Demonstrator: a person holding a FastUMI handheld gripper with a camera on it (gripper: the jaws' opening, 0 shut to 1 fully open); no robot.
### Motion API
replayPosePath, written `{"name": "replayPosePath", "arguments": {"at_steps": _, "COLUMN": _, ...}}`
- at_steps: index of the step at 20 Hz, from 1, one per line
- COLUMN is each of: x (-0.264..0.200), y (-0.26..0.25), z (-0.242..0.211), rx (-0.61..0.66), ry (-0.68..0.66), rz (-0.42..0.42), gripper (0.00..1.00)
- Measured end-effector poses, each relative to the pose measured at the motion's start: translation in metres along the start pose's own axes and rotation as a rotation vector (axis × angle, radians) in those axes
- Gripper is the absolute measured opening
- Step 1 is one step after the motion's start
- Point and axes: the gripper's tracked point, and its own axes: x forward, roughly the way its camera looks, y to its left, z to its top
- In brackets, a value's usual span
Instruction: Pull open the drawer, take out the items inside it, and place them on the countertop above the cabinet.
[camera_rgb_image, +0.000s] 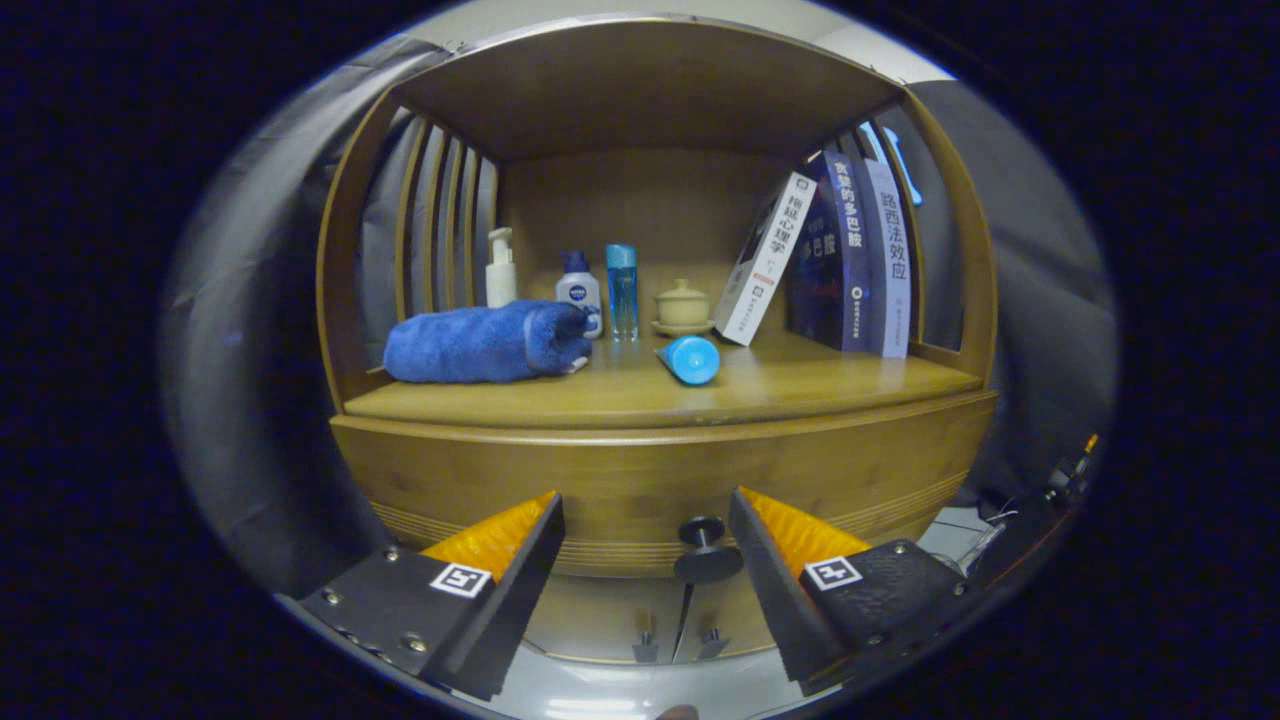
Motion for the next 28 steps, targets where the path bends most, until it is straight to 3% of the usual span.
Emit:
{"name": "replayPosePath", "arguments": {"at_steps": 8, "x": -0.082, "y": 0.003, "z": 0.061, "rx": 0.001, "ry": -0.058, "rz": -0.005, "gripper": 0.98}}
{"name": "replayPosePath", "arguments": {"at_steps": 17, "x": -0.185, "y": -0.005, "z": 0.14, "rx": -0.155, "ry": -0.195, "rz": -0.038, "gripper": 0.97}}
{"name": "replayPosePath", "arguments": {"at_steps": 23, "x": -0.243, "y": -0.008, "z": 0.173, "rx": -0.079, "ry": -0.245, "rz": -0.022, "gripper": 0.96}}
{"name": "replayPosePath", "arguments": {"at_steps": 28, "x": -0.284, "y": -0.042, "z": 0.187, "rx": -0.081, "ry": -0.298, "rz": -0.063, "gripper": 0.96}}
